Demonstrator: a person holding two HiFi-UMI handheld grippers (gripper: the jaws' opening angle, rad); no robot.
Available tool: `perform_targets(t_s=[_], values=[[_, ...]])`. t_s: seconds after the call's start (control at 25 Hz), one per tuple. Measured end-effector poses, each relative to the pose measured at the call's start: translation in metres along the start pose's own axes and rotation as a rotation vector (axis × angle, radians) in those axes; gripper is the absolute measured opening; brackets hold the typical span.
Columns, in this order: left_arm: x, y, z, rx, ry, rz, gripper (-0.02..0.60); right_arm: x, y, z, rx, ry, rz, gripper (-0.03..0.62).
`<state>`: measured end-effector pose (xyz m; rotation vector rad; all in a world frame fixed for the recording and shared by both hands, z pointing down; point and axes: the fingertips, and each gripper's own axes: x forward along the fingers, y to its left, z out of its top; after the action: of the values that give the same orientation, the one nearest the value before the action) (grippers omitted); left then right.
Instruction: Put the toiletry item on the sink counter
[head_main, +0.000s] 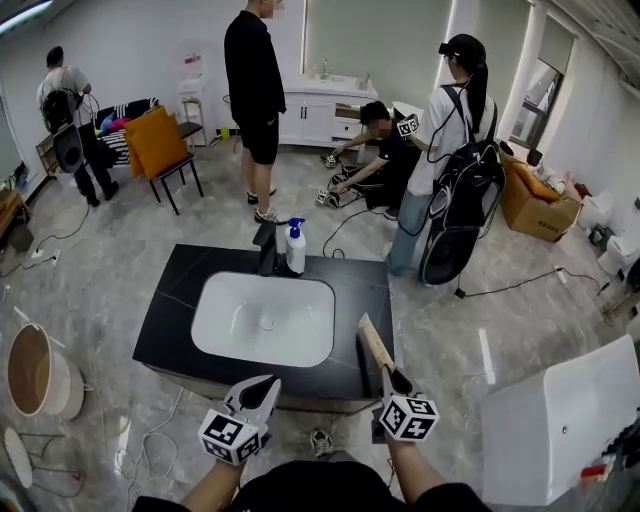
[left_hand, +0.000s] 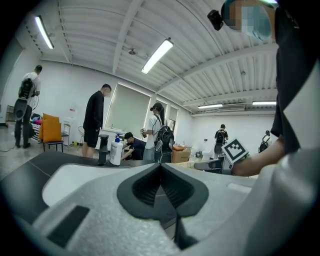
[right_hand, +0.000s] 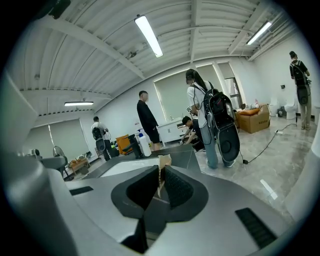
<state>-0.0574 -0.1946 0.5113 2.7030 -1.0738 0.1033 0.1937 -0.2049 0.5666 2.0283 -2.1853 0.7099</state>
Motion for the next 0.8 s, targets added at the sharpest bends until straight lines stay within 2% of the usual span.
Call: perform_targets(t_s=[0.36, 0.8], values=[[0.040, 0.010, -0.009, -0.011, 0.019, 0.044, 0.008, 0.065, -0.026, 0.003, -0.090, 0.050, 0.009, 0.040], [0.066, 0.027, -0.010, -0.024, 0.010, 0.119, 0.008, 0.140, -0.041, -0.005, -0.139, 0.142, 0.027, 0.041]])
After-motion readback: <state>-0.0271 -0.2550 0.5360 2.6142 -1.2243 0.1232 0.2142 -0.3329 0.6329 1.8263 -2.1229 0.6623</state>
